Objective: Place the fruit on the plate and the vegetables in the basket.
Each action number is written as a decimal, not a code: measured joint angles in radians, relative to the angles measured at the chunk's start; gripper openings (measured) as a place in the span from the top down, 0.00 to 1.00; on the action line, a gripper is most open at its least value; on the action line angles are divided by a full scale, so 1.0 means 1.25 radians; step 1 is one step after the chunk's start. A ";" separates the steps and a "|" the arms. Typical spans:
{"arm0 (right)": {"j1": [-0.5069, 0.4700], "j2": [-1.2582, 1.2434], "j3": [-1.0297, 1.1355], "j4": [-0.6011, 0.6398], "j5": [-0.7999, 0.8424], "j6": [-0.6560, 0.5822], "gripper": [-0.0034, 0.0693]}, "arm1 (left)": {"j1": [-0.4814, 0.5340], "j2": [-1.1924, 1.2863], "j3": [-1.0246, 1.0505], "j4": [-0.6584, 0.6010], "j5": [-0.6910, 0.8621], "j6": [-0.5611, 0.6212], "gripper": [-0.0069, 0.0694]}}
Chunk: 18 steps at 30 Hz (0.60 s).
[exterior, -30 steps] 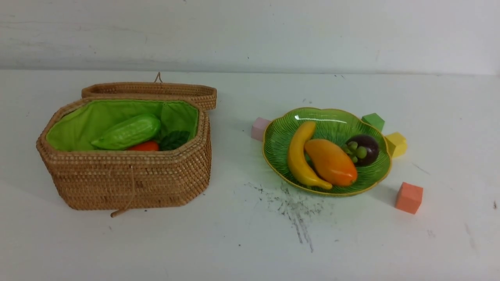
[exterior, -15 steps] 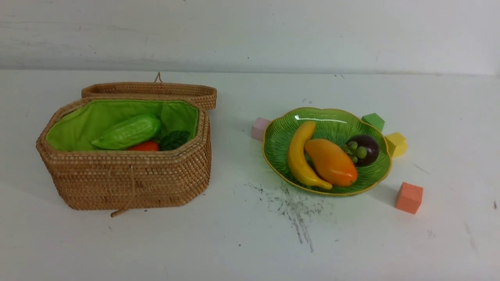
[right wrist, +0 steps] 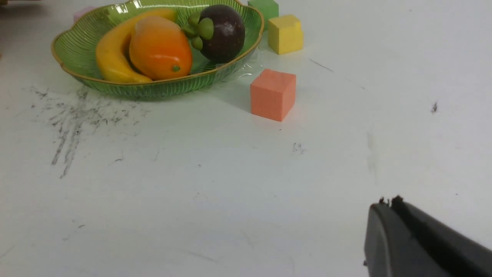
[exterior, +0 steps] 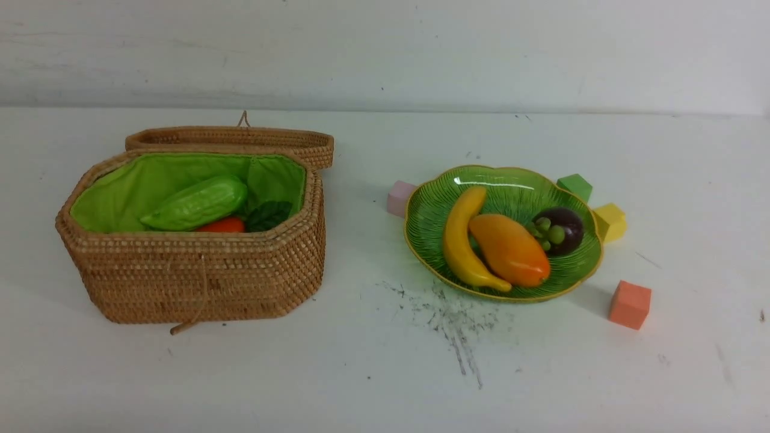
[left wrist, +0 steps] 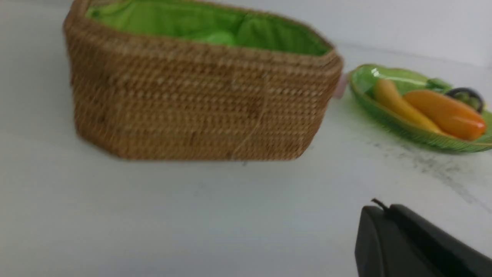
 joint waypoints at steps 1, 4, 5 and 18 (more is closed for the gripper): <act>0.000 0.000 0.000 0.000 0.000 0.000 0.95 | 0.012 0.000 0.001 -0.005 0.024 0.000 0.93; 0.000 0.000 0.000 0.000 0.000 0.000 0.95 | 0.037 0.000 0.004 -0.020 0.088 0.000 0.93; 0.000 0.000 0.000 0.000 0.000 0.000 0.95 | 0.036 0.000 0.004 -0.023 0.090 0.000 0.93; 0.000 0.000 0.000 0.000 0.000 0.000 0.93 | 0.040 0.000 0.004 -0.042 0.094 -0.001 0.93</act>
